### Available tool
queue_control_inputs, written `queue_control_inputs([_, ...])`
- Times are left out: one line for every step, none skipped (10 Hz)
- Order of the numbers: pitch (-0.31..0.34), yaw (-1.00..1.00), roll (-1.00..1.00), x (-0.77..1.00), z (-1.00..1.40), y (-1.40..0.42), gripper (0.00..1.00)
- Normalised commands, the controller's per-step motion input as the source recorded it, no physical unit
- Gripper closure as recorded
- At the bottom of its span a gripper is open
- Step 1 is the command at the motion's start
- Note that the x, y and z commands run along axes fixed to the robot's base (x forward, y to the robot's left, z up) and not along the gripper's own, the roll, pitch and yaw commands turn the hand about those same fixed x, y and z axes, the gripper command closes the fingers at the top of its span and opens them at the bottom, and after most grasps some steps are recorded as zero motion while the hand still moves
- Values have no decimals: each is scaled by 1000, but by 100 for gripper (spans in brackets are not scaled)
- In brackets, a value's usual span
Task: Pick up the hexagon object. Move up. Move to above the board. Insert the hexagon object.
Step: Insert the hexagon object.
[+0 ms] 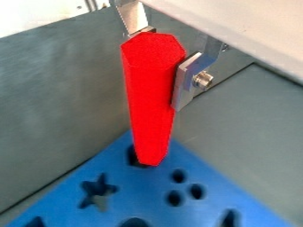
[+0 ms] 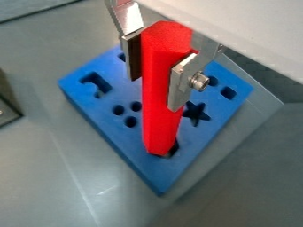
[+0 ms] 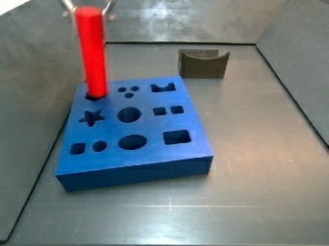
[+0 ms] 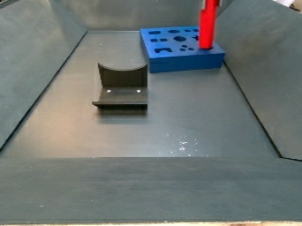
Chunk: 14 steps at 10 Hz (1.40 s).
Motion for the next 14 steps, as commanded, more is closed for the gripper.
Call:
queue_control_inputs([0,0,-4,0,-6,0,100])
queue_control_inputs([-1,0,0,-166,-149,0,100])
queue_control_inputs([0,-46,0,-514,-349,-209,100])
queue_control_inputs([-24,-134,-37,-297,-277,-260,100])
queue_control_inputs([0,-23,0,-106,0,-57,100])
queue_control_inputs([0,0,0,17,0,0,100])
queue_control_inputs([-9,-497,-133,420,-100,-6,100])
queue_control_inputs([-43,-577,-261,529,-80,0,100])
queue_control_inputs([-40,-500,-210,529,-57,0,100])
queue_control_inputs([0,-17,0,0,0,0,100])
queue_control_inputs([0,0,0,0,0,46,100])
queue_control_inputs([0,-31,-230,177,-117,697,100])
queue_control_inputs([0,-40,-214,180,-37,680,100])
queue_control_inputs([0,-6,0,0,0,0,100])
